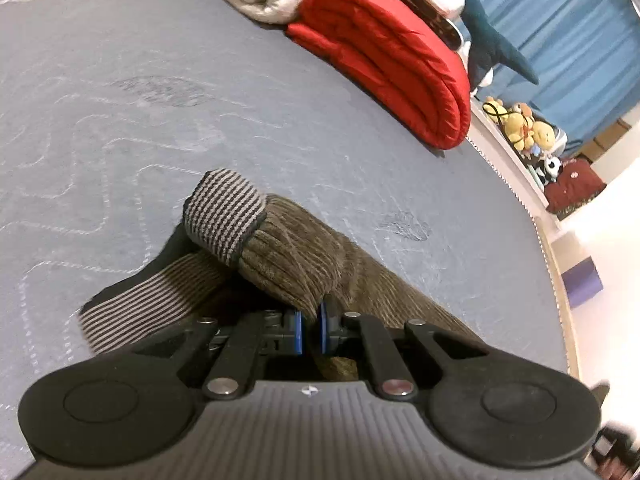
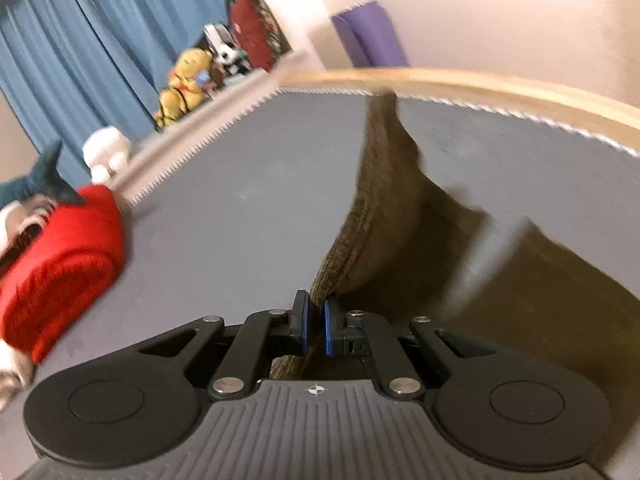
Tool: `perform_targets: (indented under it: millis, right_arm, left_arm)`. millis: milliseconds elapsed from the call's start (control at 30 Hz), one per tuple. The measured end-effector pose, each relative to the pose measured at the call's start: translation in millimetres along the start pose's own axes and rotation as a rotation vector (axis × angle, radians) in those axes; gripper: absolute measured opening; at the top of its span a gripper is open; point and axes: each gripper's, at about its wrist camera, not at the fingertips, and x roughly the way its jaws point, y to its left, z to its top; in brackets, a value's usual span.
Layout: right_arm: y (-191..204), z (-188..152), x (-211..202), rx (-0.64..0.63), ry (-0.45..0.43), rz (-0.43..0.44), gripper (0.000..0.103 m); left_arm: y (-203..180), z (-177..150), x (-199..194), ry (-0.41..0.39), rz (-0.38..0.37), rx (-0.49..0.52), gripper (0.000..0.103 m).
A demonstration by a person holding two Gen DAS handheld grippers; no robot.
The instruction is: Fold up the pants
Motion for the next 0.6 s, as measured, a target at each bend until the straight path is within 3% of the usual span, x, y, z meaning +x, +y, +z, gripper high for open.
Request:
perform_targets:
  millis: [133, 233, 300, 400, 500, 600]
  right_arm:
    - [-50, -47, -13, 0.064, 0.132, -0.045, 0.009]
    - [-86, -62, -15, 0.157, 0.145, -0.104, 0.016]
    - [-106, -54, -15, 0.223, 0.128, -0.098, 0.022]
    - [-129, -34, -12, 0.261, 0.067, -0.114, 0.052]
    - [-157, -15, 4, 0.368, 0.056, -0.134, 0.053]
    - [-179, -8, 30, 0.424, 0.113, -0.119, 0.053]
  left_arm:
    - [14, -3, 3, 0.048, 0.044, -0.016, 0.009]
    - [23, -5, 18, 0.122, 0.06, -0.045, 0.012]
    - [27, -4, 25, 0.146, 0.071, -0.063, 0.013]
    - [29, 0, 28, 0.134, 0.085, -0.077, 0.018]
    - [26, 4, 33, 0.13, 0.102, -0.074, 0.023]
    - [25, 5, 38, 0.132, 0.125, -0.072, 0.025]
